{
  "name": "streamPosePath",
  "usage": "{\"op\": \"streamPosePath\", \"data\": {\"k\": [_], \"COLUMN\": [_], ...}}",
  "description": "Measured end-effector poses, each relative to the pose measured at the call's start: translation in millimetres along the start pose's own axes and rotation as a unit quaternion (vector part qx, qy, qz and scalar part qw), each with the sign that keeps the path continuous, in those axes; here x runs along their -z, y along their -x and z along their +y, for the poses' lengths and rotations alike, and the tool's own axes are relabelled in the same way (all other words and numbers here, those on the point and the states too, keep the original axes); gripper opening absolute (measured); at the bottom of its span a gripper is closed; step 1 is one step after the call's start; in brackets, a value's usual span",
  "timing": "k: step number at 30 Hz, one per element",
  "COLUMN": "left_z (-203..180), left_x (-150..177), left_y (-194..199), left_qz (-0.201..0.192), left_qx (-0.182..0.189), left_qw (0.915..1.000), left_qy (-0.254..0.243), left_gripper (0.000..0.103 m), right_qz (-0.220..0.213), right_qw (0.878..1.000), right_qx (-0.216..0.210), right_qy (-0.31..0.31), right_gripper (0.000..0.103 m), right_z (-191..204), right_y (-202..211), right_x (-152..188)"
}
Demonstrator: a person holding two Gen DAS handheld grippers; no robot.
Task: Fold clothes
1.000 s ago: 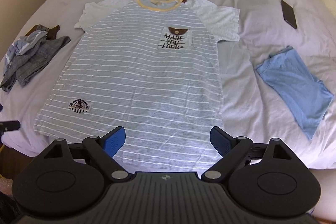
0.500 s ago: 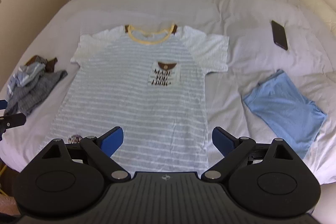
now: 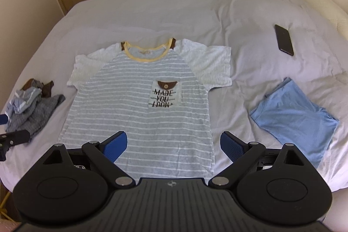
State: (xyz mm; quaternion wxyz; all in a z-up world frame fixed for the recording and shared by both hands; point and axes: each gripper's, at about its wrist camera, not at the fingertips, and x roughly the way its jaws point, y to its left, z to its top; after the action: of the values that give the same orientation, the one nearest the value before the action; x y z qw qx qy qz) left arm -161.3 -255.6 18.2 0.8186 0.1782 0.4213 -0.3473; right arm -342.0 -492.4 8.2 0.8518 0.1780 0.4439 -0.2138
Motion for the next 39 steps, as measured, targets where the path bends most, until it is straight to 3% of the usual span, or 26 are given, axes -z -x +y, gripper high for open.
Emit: {"op": "streamPosePath", "data": {"k": [10,18,26,34,39], "left_z": [3.8,34.7,105.9,199.9,237.4], "left_x": [-6.7,-1.2,-5.8,-22.7,-38.0], "left_y": [-0.2,3.1,-11.4,-32.5,-56.3], "left_qz": [0.005,0.011,0.002,-0.004,0.007], "left_qx": [-0.026,-0.040,-0.011,0.054,0.062], "left_qw": [0.9994,0.9987,0.9998,0.9973,0.9927], "left_qy": [0.022,0.030,0.016,-0.049,-0.103], "left_gripper": [0.102,0.102,0.102,0.102,0.102], "right_qz": [0.007,0.012,0.006,-0.003,-0.007], "right_qw": [1.000,1.000,1.000,0.997,0.995], "right_qx": [-0.016,-0.022,0.019,0.069,0.084], "right_qy": [0.000,0.018,0.011,-0.033,-0.050], "right_gripper": [0.095,0.095,0.095,0.095,0.095], "right_z": [-1.8,18.4,64.6,144.2,191.9], "right_y": [-18.6,-38.9,-55.1,-67.3,-72.8], "right_x": [-7.6,-13.9,-25.0,-30.7,-29.7]}}
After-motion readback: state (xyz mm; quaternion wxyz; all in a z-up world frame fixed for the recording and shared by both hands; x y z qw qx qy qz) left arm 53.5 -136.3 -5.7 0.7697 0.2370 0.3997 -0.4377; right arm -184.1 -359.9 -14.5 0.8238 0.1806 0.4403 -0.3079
